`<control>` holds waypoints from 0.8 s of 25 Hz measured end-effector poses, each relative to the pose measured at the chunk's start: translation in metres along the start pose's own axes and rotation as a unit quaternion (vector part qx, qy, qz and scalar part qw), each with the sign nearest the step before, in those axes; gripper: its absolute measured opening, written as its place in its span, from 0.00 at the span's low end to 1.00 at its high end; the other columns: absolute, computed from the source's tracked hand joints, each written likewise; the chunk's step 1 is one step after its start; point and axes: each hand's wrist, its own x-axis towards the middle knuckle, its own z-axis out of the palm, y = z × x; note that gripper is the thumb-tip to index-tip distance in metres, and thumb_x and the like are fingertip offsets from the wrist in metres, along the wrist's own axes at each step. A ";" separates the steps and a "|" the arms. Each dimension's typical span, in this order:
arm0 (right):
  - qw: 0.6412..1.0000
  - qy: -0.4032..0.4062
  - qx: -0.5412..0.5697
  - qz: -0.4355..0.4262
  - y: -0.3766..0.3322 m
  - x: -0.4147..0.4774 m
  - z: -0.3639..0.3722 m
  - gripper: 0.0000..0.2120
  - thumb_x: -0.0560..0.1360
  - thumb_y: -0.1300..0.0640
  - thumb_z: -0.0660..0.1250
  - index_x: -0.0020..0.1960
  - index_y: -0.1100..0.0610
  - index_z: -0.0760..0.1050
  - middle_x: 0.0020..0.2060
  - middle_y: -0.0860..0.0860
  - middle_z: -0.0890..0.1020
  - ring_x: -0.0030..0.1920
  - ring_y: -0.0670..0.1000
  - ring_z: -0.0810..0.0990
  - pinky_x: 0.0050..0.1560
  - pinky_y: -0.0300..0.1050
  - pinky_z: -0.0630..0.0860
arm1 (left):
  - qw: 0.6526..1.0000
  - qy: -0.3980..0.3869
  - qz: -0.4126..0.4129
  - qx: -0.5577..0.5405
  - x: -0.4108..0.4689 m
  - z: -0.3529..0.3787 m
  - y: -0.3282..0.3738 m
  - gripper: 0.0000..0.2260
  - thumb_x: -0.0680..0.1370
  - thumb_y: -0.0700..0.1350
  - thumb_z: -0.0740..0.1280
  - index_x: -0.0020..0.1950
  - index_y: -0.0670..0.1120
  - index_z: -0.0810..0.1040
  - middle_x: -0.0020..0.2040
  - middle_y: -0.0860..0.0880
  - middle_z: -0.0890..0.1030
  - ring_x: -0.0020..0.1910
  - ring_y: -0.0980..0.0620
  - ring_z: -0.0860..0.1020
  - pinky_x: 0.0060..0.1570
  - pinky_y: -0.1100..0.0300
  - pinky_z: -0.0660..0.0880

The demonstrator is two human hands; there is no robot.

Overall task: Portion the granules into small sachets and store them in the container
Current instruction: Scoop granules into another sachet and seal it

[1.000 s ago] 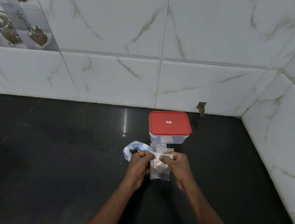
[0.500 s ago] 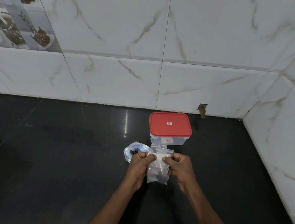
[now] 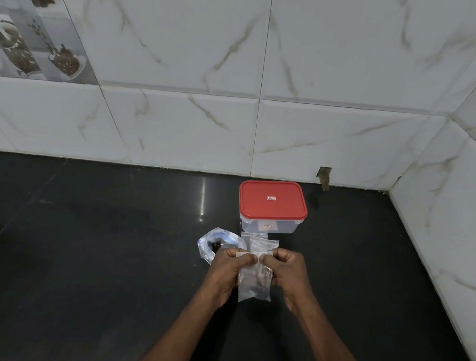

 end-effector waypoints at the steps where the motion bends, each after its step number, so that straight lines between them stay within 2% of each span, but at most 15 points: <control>1: 1.000 -0.004 0.009 0.006 -0.001 -0.001 0.001 0.06 0.71 0.66 0.70 0.40 0.71 0.78 0.34 0.63 0.80 0.36 0.58 0.79 0.37 0.51 0.77 | 1.000 0.003 0.001 0.005 -0.001 0.001 0.000 0.02 0.74 0.34 0.71 0.42 0.37 0.82 0.40 0.35 0.81 0.37 0.42 0.81 0.42 0.52 0.79; 4: 0.999 -0.020 0.031 0.032 -0.005 -0.005 0.000 0.07 0.71 0.67 0.70 0.43 0.73 0.77 0.35 0.62 0.80 0.36 0.57 0.79 0.35 0.47 0.77 | 1.000 0.001 0.012 0.024 -0.003 0.001 0.004 0.08 0.71 0.35 0.70 0.33 0.44 0.79 0.34 0.42 0.78 0.33 0.48 0.78 0.38 0.56 0.77; 6: 0.998 -0.020 0.029 0.043 -0.005 -0.006 0.001 0.06 0.71 0.67 0.70 0.42 0.72 0.78 0.35 0.60 0.80 0.36 0.56 0.79 0.34 0.45 0.77 | 0.999 -0.001 0.017 0.041 -0.006 0.002 0.007 0.07 0.66 0.38 0.70 0.30 0.46 0.77 0.32 0.44 0.76 0.32 0.50 0.76 0.38 0.57 0.75; 9: 0.998 0.041 -0.049 -0.005 0.000 -0.006 0.010 0.06 0.68 0.65 0.69 0.34 0.67 0.77 0.29 0.61 0.77 0.33 0.52 0.75 0.32 0.47 0.74 | 0.994 0.021 0.051 0.094 -0.005 0.005 0.005 0.06 0.64 0.40 0.70 0.28 0.48 0.78 0.31 0.45 0.76 0.34 0.49 0.75 0.39 0.55 0.73; 11: 0.992 0.077 -0.086 -0.046 0.001 -0.006 0.011 0.08 0.67 0.61 0.70 0.33 0.66 0.77 0.30 0.64 0.79 0.31 0.52 0.76 0.33 0.52 0.76 | 0.992 0.034 0.073 0.099 -0.006 0.003 0.003 0.04 0.65 0.43 0.73 0.31 0.47 0.81 0.33 0.44 0.81 0.36 0.46 0.78 0.41 0.51 0.77; 13: 0.997 0.054 -0.030 -0.045 -0.004 -0.007 0.007 0.06 0.70 0.63 0.73 0.37 0.65 0.80 0.34 0.65 0.82 0.34 0.55 0.80 0.38 0.52 0.79 | 0.996 0.021 0.064 0.053 -0.006 -0.005 0.004 0.07 0.66 0.45 0.78 0.39 0.42 0.85 0.41 0.39 0.85 0.43 0.38 0.83 0.51 0.42 0.80; 15: 0.999 0.027 0.031 -0.022 -0.010 -0.011 0.001 0.02 0.72 0.66 0.72 0.42 0.66 0.83 0.38 0.63 0.85 0.36 0.57 0.84 0.37 0.49 0.81 | 0.999 0.019 0.036 0.013 -0.006 -0.013 0.006 0.09 0.69 0.41 0.78 0.45 0.37 0.85 0.47 0.34 0.85 0.50 0.32 0.84 0.57 0.37 0.79; 17: 0.998 0.026 0.060 -0.002 -0.012 -0.015 0.000 0.02 0.73 0.68 0.70 0.44 0.67 0.82 0.38 0.62 0.85 0.33 0.54 0.84 0.32 0.45 0.80 | 0.999 0.027 0.021 0.007 -0.007 -0.017 0.004 0.08 0.72 0.37 0.76 0.49 0.35 0.85 0.49 0.33 0.85 0.52 0.30 0.83 0.57 0.34 0.79; 20: 0.998 0.027 0.061 0.008 -0.011 -0.017 0.004 0.03 0.73 0.69 0.69 0.45 0.68 0.81 0.37 0.63 0.85 0.32 0.53 0.84 0.32 0.45 0.80 | 0.999 0.034 0.017 0.005 -0.010 -0.013 0.003 0.07 0.75 0.36 0.73 0.51 0.34 0.83 0.49 0.34 0.85 0.51 0.32 0.84 0.55 0.37 0.80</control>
